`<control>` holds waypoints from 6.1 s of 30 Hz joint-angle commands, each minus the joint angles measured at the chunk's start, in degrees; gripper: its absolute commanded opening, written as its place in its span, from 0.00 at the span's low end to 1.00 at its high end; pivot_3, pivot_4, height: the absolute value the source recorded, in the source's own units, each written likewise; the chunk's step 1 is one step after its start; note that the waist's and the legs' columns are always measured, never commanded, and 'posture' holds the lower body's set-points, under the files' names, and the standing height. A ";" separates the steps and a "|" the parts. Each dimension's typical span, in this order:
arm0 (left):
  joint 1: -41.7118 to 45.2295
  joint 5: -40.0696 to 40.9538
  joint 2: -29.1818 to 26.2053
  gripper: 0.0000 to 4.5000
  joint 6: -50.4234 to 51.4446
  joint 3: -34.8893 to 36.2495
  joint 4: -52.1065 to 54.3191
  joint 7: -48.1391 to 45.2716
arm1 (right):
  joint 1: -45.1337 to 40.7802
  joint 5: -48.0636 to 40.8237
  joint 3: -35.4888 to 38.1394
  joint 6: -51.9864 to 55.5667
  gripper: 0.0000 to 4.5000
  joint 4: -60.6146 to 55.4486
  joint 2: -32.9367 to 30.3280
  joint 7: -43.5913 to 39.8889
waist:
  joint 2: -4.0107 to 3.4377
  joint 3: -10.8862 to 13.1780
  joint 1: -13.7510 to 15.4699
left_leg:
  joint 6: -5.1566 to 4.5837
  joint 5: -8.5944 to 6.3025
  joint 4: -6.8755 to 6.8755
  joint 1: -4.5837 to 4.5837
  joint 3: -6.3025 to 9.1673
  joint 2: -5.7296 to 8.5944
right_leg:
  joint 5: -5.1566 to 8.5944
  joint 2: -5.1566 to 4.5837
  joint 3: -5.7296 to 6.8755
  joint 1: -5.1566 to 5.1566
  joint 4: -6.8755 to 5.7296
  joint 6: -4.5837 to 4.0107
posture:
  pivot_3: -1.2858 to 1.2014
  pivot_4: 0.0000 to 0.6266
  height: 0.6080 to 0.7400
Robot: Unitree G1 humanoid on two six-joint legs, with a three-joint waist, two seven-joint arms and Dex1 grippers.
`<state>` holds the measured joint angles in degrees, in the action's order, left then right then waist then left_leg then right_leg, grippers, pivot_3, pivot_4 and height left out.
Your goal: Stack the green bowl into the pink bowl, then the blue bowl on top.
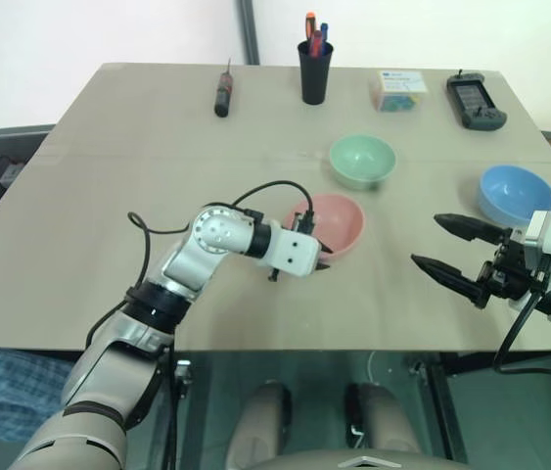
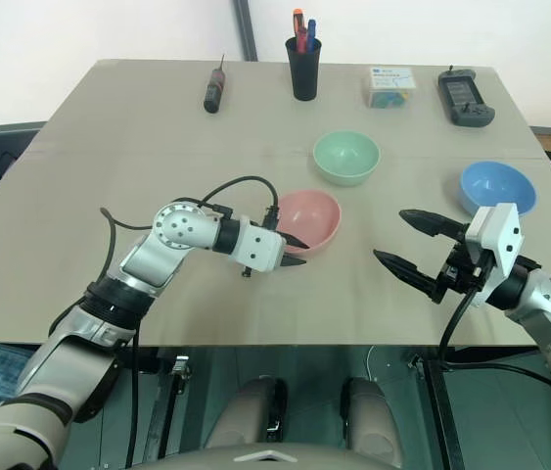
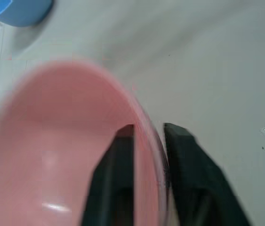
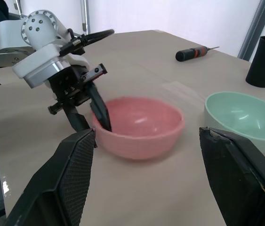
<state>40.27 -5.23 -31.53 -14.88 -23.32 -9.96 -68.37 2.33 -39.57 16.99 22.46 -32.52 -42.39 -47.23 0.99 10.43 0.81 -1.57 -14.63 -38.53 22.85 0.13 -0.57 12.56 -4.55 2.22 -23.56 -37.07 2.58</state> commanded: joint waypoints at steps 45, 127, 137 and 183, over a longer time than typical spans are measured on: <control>-27.23 37.33 -2.41 0.97 44.98 36.93 35.30 28.82 | -56.67 50.40 -35.05 -30.44 0.82 61.64 0.15 -5.50 | -0.03 0.02 -1.47 | 0.01 0.00 -0.14 -0.03 -0.08 -0.01 | 0.00 -0.02 -0.15 -0.11 -0.23 -0.02 | 0.52 0.24 1.00; -18.02 33.04 -12.77 1.00 37.78 29.97 22.00 9.60 | -50.99 44.03 -36.78 -10.35 0.01 15.36 -0.42 -28.79 | -0.09 0.07 -1.47 | 0.03 0.01 0.19 0.04 -0.03 -0.02 | 0.00 -0.02 -0.05 -0.23 0.01 -0.02 | 0.52 0.24 1.00; -18.13 32.95 -13.07 1.00 37.93 29.91 22.07 9.10 | -51.85 45.34 -37.28 -10.31 0.81 16.28 0.26 -26.60 | -0.09 0.06 -1.46 | 0.03 0.01 0.18 0.05 -0.04 -0.02 | 0.00 -0.02 -0.05 -0.22 0.01 -0.02 | 0.52 0.24 1.00; -5.61 30.19 0.82 1.00 32.85 21.03 15.75 8.81 | -43.50 45.62 -21.30 1.93 0.01 59.98 -10.95 -6.54 | -0.07 0.07 -1.46 | 0.01 0.00 0.17 0.04 -0.51 0.00 | -0.01 -0.04 -0.17 -0.19 0.06 0.00 | 0.52 0.24 1.00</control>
<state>34.27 24.79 -30.74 18.89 -2.85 4.35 -59.73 -39.67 6.02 -4.89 24.81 28.18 -52.69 -53.58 0.92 10.50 -0.65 -1.55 -14.62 -38.36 22.89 -0.38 -0.56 12.55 -4.59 2.05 -23.75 -37.01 2.58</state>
